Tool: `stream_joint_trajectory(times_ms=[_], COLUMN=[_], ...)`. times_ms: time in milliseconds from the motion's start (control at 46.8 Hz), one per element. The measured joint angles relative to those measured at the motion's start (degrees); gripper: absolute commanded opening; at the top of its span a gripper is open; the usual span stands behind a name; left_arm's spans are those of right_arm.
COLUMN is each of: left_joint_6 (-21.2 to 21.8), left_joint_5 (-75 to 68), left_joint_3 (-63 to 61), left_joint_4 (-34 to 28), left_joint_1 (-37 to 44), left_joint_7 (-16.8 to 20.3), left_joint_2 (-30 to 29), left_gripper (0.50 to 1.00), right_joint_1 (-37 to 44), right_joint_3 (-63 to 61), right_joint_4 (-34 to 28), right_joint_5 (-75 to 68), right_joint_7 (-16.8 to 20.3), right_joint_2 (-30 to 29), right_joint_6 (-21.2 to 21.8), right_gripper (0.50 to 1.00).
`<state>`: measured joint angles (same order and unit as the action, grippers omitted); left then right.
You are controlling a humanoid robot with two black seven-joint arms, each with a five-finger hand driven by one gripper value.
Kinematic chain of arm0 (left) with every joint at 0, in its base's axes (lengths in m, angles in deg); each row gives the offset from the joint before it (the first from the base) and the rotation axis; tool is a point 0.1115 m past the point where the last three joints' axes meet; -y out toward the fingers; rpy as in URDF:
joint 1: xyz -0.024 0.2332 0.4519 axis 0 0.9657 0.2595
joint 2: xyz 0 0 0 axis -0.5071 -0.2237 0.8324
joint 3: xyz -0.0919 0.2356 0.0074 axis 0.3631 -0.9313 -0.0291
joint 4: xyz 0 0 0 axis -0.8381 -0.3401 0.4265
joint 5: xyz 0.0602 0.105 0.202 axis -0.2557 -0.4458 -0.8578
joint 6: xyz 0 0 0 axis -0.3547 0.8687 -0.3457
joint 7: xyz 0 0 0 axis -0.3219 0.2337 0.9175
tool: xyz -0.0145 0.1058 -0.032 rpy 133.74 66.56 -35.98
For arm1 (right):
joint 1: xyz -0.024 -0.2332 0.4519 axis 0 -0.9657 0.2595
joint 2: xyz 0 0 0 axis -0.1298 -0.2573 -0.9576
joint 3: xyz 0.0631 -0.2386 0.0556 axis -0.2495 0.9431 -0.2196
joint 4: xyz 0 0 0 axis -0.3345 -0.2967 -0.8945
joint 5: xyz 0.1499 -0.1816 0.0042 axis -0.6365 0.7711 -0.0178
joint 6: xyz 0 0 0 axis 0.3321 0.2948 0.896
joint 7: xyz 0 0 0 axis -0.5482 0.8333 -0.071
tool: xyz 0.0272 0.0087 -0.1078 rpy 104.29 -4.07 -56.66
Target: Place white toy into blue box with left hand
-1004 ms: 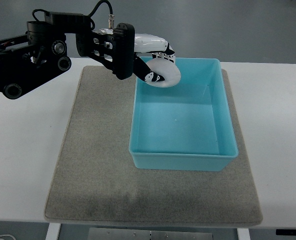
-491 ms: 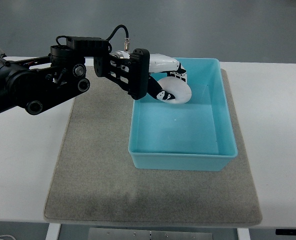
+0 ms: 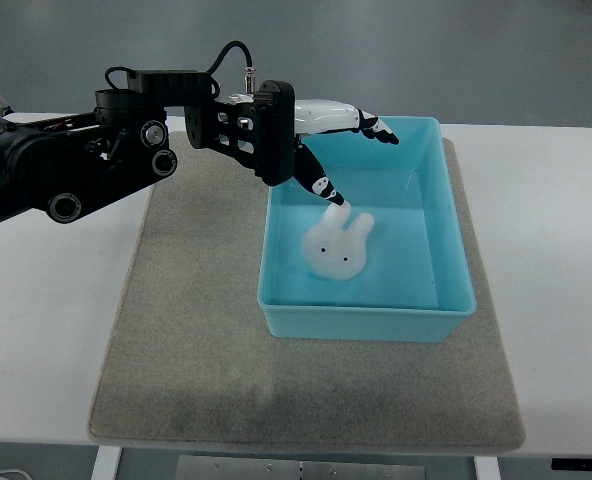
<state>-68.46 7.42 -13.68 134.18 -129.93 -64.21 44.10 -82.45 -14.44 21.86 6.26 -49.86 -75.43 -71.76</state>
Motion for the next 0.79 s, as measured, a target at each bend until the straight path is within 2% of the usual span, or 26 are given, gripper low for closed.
stream_joint_trajectory(times_ms=[107,192,235,512,790], left_joint_6=[0.06,0.07,0.07,0.04,-0.23], left_joint_5=[6.07,13.06,17.56,43.78,49.53], left_joint_3=[0.16,0.28,0.36,0.48,0.63], left_joint_4=[-0.09,-0.68,-1.20,-5.81,-8.05], left_joint_1=[0.04,0.23,0.25,0.29,1.95], left_joint_7=[0.00,0.00,0.02,0.07,0.14], left_joint_2=[-0.96,-2.12,-2.88,-6.30,-9.81], left_gripper=[0.958,0.969,0.990,0.994,0.996], right_joint_1=[0.00,0.00,0.00,0.00,-0.01], right_joint_3=[0.00,0.00,0.00,0.00,0.00], right_joint_4=[0.00,0.00,0.00,0.00,0.00], right_joint_5=[0.00,0.00,0.00,0.00,0.00], right_joint_7=[0.01,0.01,0.01,0.04,-0.01], right_joint_2=[0.00,0.00,0.00,0.00,0.00], right_joint_6=[0.00,0.00,0.00,0.00,0.00], right_gripper=[0.936,0.936,0.936,0.936,0.936])
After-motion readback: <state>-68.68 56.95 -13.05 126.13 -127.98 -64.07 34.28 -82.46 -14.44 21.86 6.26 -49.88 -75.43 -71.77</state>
